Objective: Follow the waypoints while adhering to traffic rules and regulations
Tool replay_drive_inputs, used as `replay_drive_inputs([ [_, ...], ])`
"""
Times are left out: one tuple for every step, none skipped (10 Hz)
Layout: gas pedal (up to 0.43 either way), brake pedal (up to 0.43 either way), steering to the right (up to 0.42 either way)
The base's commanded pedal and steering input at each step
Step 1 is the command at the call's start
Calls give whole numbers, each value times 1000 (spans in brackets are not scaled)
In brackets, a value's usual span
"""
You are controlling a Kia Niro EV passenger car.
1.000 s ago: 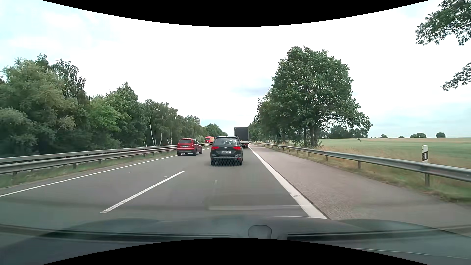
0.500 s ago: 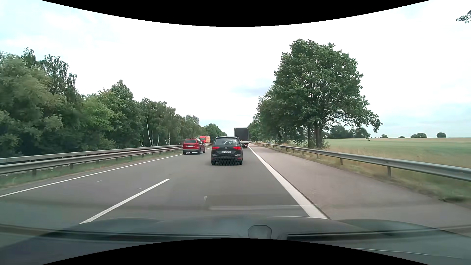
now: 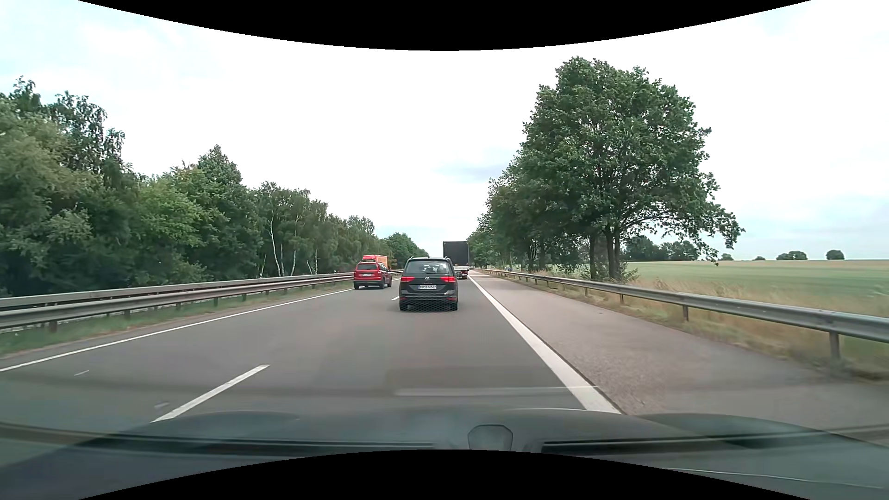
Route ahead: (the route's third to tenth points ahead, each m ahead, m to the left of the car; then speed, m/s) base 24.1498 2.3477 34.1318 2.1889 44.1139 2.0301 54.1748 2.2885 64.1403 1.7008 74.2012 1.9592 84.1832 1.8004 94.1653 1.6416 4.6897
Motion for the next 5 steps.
replay_drive_inputs([
  [138,0,-1],
  [138,0,-1],
  [138,0,-1],
  [138,0,-1],
  [138,0,-2],
])
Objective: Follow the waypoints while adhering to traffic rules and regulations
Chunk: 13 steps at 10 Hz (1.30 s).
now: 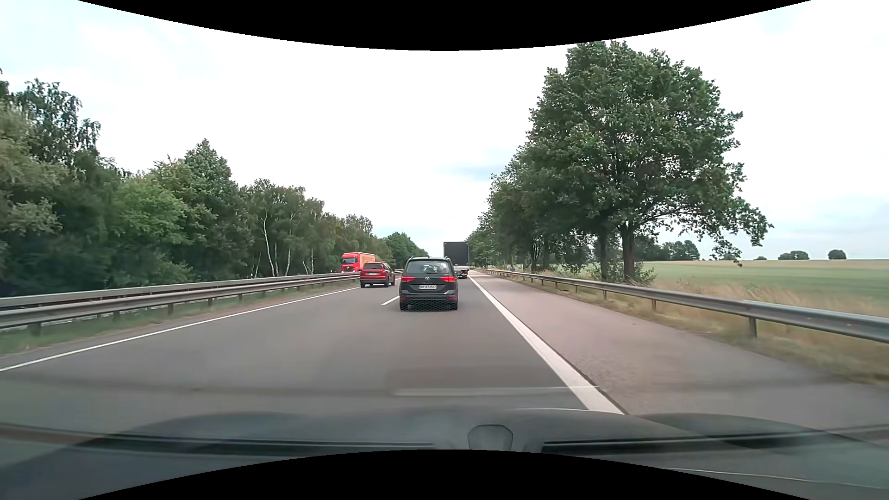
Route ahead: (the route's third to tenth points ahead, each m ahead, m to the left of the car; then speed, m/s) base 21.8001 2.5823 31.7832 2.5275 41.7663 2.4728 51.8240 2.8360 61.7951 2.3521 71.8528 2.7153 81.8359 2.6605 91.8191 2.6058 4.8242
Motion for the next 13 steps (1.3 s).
replay_drive_inputs([
  [138,0,-1],
  [138,0,-1],
  [138,0,1],
  [138,0,3],
  [138,0,4],
  [138,0,4],
  [138,0,4],
  [138,0,4],
  [138,0,4],
  [138,0,4],
  [138,0,4],
  [138,0,4],
  [150,0,4],
])
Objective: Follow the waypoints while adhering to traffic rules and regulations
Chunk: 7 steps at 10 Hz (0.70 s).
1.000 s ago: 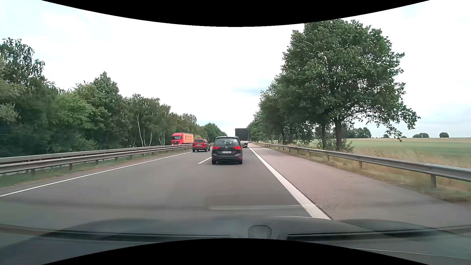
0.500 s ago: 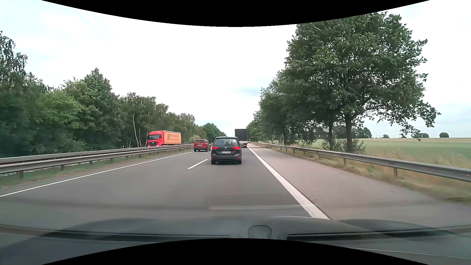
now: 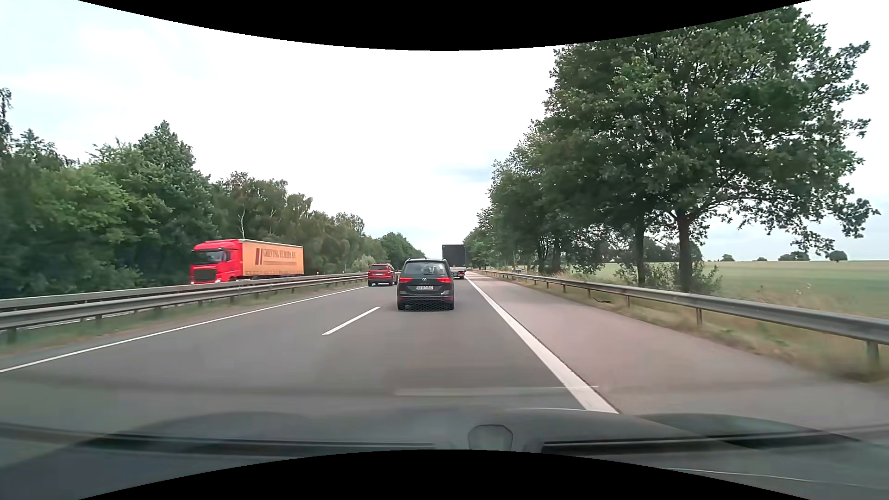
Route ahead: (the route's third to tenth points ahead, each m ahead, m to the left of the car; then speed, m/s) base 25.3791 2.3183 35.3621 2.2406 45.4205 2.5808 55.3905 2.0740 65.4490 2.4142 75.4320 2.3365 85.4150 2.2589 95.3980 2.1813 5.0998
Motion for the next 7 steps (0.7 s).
replay_drive_inputs([
  [157,0,4],
  [169,0,4],
  [169,0,4],
  [177,0,3],
  [189,0,2],
  [189,0,1],
  [189,0,1],
])
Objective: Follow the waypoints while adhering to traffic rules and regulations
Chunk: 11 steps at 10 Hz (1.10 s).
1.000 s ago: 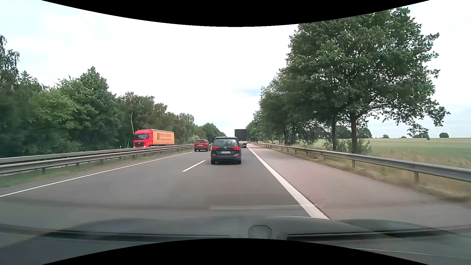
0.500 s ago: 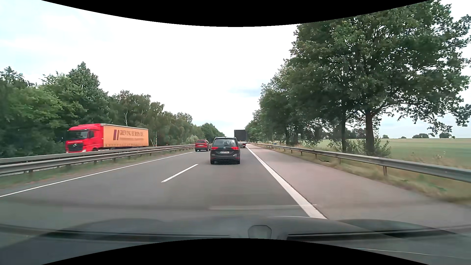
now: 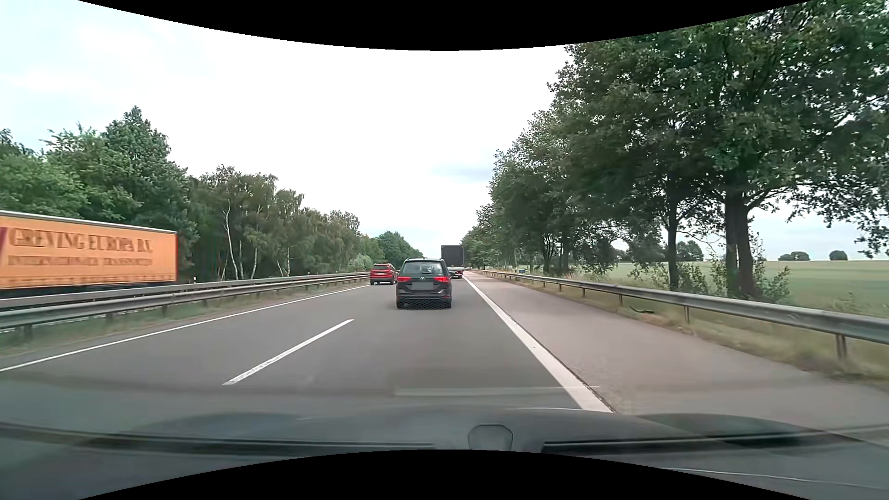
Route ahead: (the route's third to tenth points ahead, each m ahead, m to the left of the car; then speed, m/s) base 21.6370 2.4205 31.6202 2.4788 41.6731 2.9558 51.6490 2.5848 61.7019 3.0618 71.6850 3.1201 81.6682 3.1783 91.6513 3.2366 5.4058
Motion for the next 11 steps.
replay_drive_inputs([
  [189,0,0],
  [189,0,0],
  [189,0,-1],
  [189,0,-3],
  [189,0,-3],
  [189,0,-4],
  [189,0,-4],
  [189,0,-4],
  [189,0,-5],
  [189,0,-5],
  [189,0,-5],
])
